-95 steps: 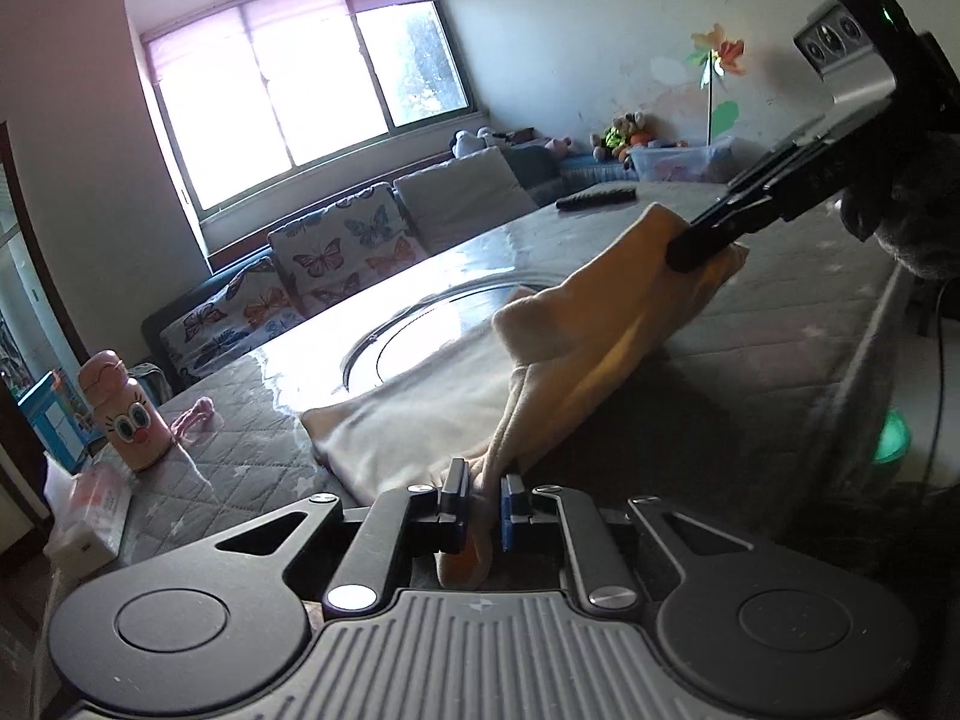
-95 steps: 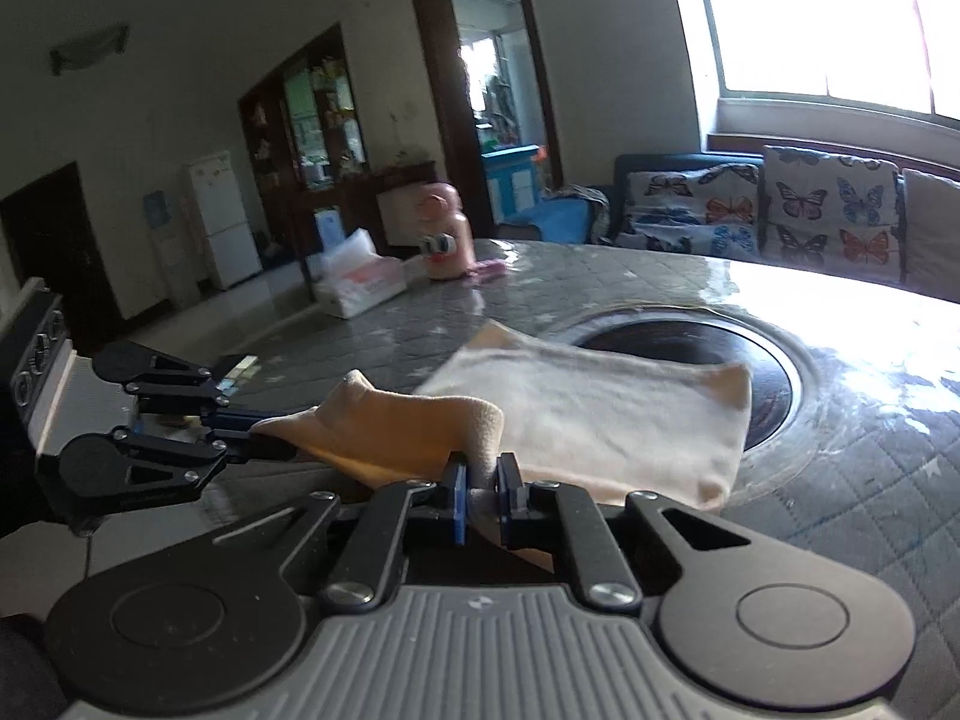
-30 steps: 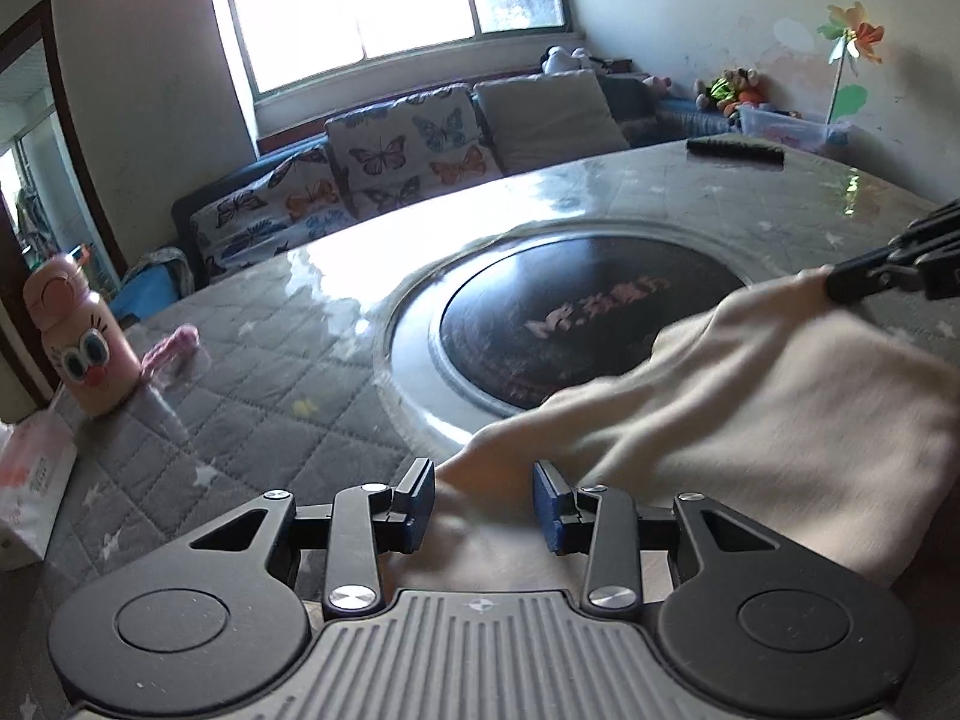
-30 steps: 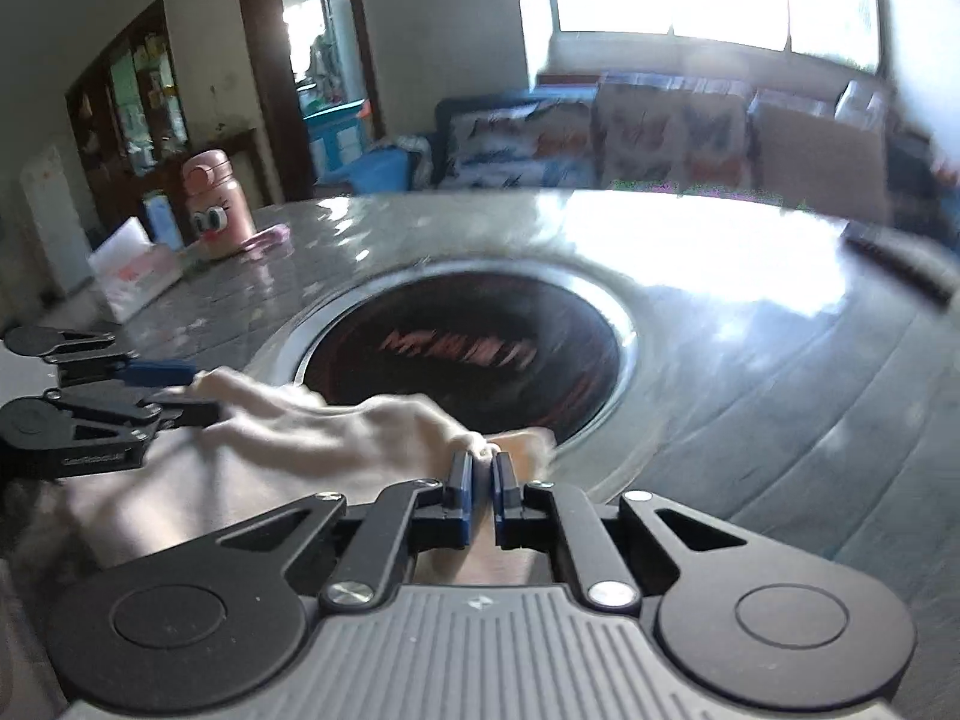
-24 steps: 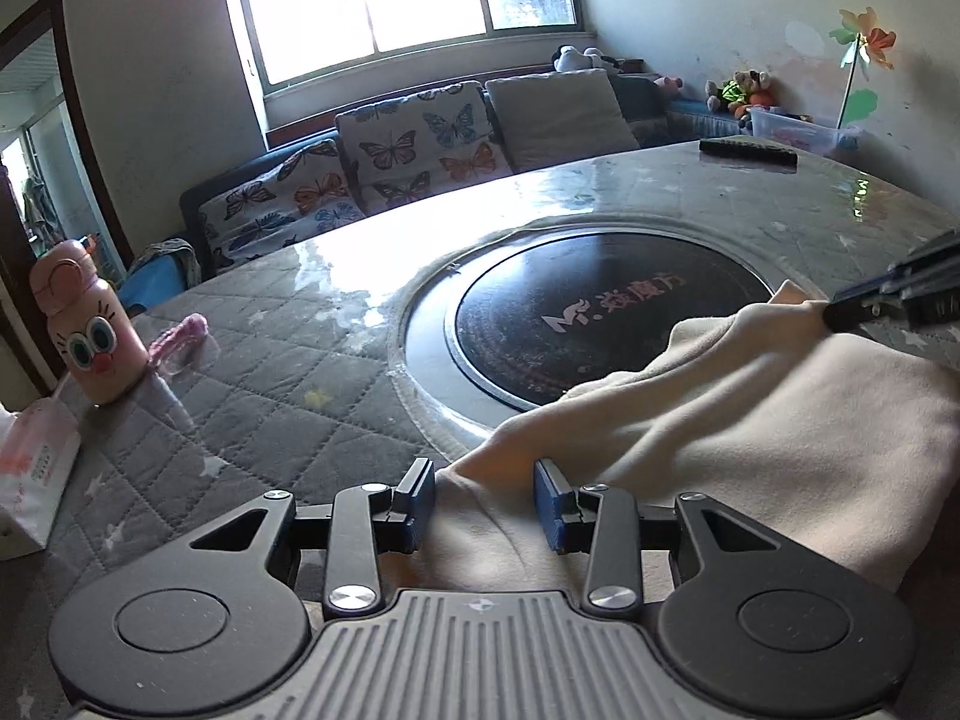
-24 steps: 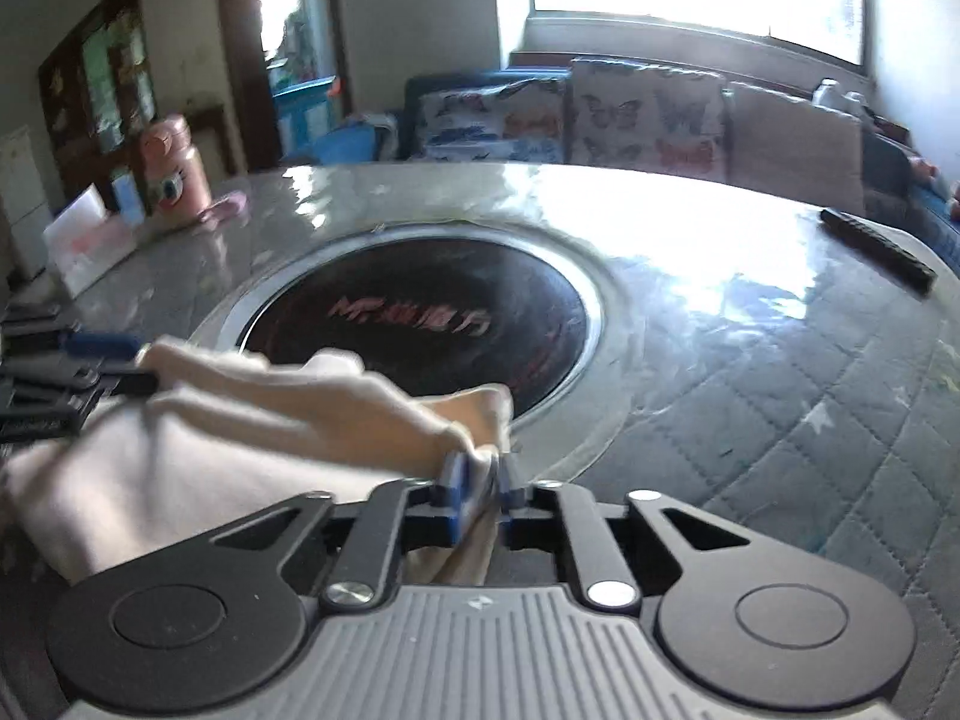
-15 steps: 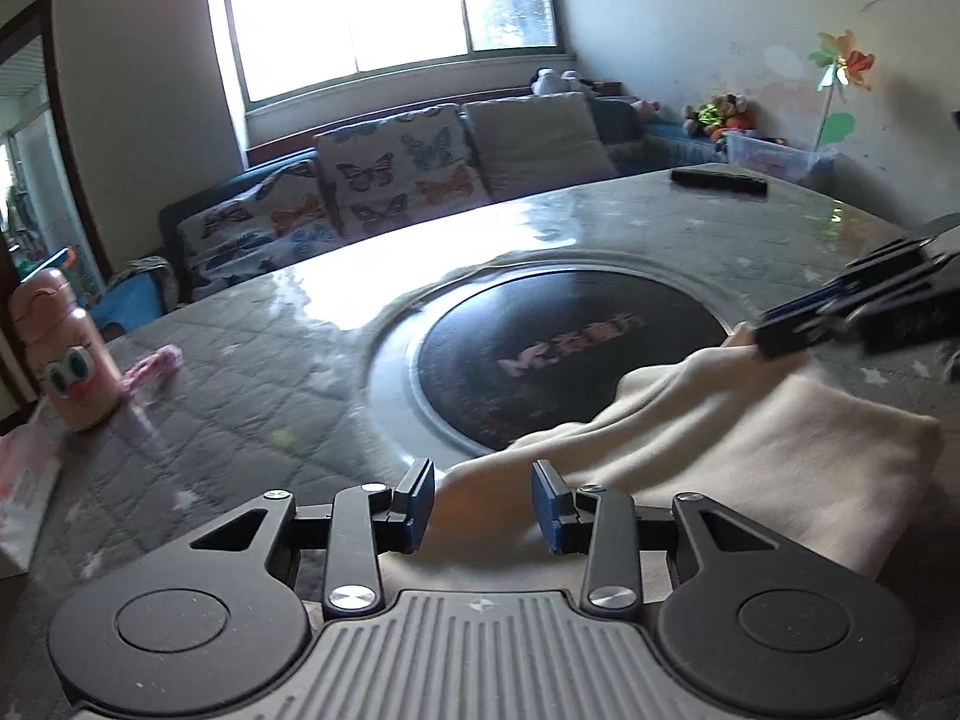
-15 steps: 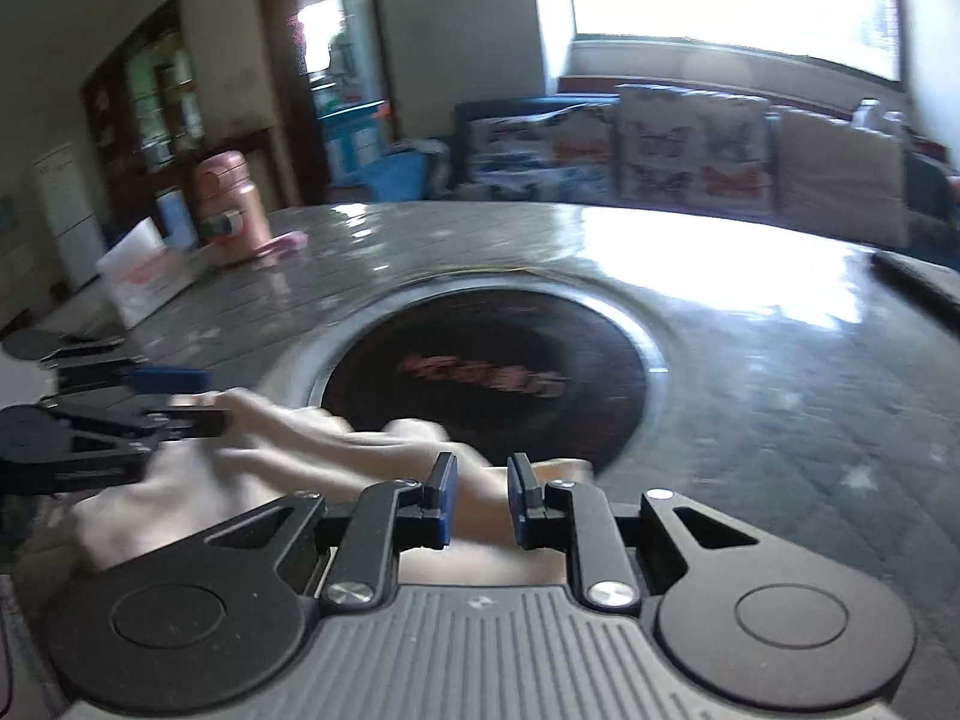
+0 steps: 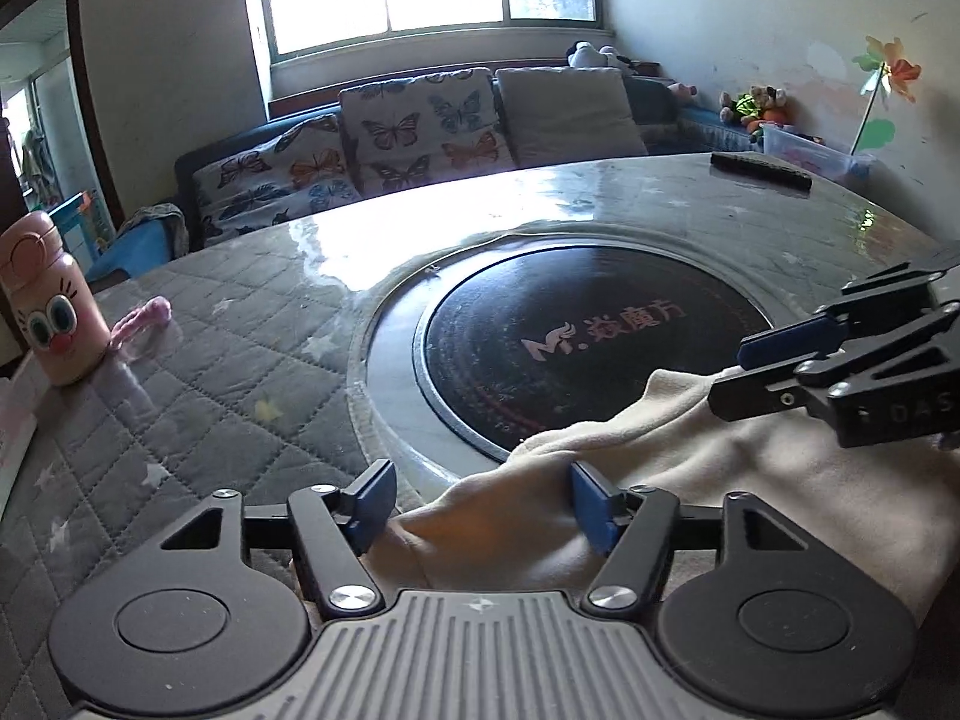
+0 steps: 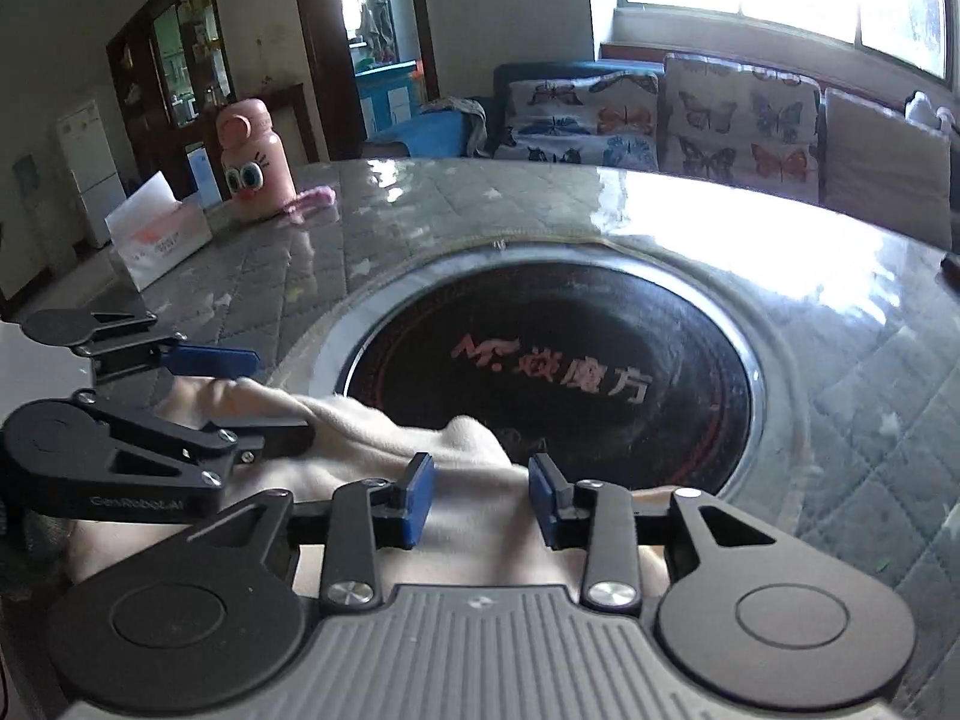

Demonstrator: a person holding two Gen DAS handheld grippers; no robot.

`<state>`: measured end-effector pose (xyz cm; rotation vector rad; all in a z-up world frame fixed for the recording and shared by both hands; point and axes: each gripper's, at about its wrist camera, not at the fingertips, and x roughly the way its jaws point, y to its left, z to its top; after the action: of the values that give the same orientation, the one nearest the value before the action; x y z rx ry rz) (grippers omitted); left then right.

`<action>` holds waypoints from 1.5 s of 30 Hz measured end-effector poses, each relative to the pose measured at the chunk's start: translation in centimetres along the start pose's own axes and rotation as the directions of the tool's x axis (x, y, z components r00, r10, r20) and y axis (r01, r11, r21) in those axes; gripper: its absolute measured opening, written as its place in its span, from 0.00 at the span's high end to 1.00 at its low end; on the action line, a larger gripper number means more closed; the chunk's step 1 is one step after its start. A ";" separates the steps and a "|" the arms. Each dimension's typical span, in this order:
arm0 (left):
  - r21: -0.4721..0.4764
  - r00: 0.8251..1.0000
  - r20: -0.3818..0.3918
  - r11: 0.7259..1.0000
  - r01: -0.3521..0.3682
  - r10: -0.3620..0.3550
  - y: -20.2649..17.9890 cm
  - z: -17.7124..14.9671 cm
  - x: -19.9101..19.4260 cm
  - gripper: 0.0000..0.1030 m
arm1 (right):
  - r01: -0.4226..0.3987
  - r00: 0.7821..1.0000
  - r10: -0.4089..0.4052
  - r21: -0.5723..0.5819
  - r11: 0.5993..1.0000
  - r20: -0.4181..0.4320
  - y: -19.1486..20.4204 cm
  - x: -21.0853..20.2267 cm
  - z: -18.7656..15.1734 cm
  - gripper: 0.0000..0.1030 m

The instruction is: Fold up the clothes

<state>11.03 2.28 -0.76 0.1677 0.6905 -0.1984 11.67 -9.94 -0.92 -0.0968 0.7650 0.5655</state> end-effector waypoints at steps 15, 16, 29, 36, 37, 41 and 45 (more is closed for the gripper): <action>-0.056 0.999 0.009 0.997 -0.050 0.050 1.5 0.8 -0.7 0.31 | -0.005 1.000 0.005 -0.036 0.999 0.004 1.5 0.9 0.5 0.62; -0.056 0.998 -0.005 0.997 -0.056 0.056 1.6 0.7 -0.4 0.31 | -0.006 1.000 0.006 -0.035 0.999 0.008 1.5 0.9 0.6 0.62; -0.051 0.997 -0.030 0.996 -0.067 0.065 1.7 0.4 0.3 0.26 | -0.042 0.999 0.043 -0.105 0.994 0.006 3.5 -0.3 -0.4 0.56; -0.044 0.996 -0.032 0.996 -0.081 0.079 1.6 0.5 0.3 0.25 | -0.070 0.998 0.069 -0.173 0.982 -0.014 5.2 -1.2 -1.6 0.56; -0.043 0.996 -0.032 0.996 -0.083 0.082 1.6 0.4 0.3 0.25 | -0.072 0.997 0.070 -0.184 0.980 -0.014 5.5 -1.5 -1.9 0.56; -0.040 0.996 -0.030 0.995 -0.091 0.090 1.5 0.4 0.3 0.24 | -0.073 0.997 0.073 -0.229 0.971 -0.012 6.8 -3.0 -3.6 0.56; -0.039 0.994 -0.025 0.994 -0.103 0.102 1.3 0.3 0.2 0.24 | -0.075 0.997 0.075 -0.274 0.959 -0.010 8.1 -4.5 -5.3 0.56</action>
<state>11.67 3.43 -0.61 0.1671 0.7060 -0.0843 1.57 -6.60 -0.71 -0.3251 0.6884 0.7425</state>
